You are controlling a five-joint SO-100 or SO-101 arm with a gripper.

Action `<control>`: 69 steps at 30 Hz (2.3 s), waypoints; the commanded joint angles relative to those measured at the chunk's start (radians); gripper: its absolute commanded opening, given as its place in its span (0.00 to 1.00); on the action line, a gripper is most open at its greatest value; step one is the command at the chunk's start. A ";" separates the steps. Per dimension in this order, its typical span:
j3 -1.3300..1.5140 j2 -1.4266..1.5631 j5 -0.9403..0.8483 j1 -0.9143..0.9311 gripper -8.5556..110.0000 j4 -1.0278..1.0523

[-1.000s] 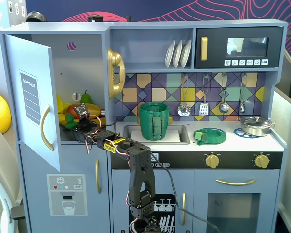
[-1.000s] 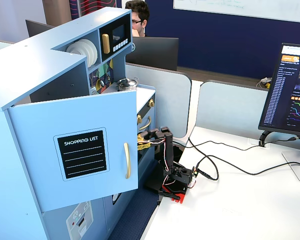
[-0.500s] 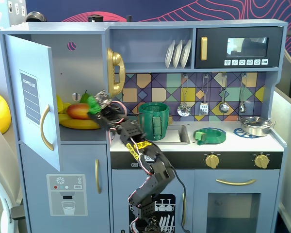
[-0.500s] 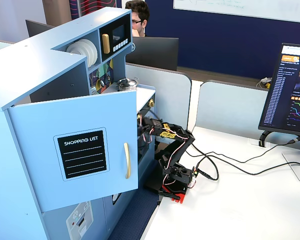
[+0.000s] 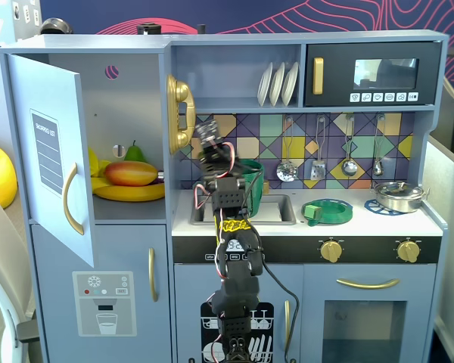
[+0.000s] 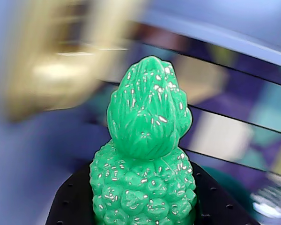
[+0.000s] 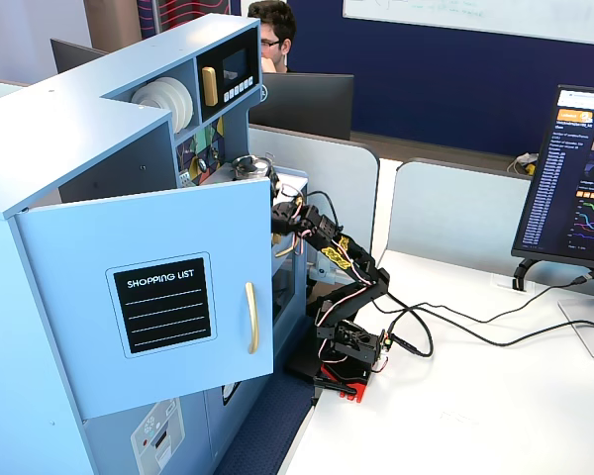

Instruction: Pick up the green pineapple from the left cabinet and place it in the green recipient

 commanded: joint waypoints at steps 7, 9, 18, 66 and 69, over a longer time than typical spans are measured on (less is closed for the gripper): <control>-0.359 -0.367 0.083 0.176 0.07 0.038; -0.417 -0.443 0.087 0.175 0.07 0.014; -0.597 -0.676 0.092 0.127 0.07 -0.061; 0.578 0.497 0.155 0.179 0.42 0.140; 0.710 0.630 0.158 0.183 0.30 0.241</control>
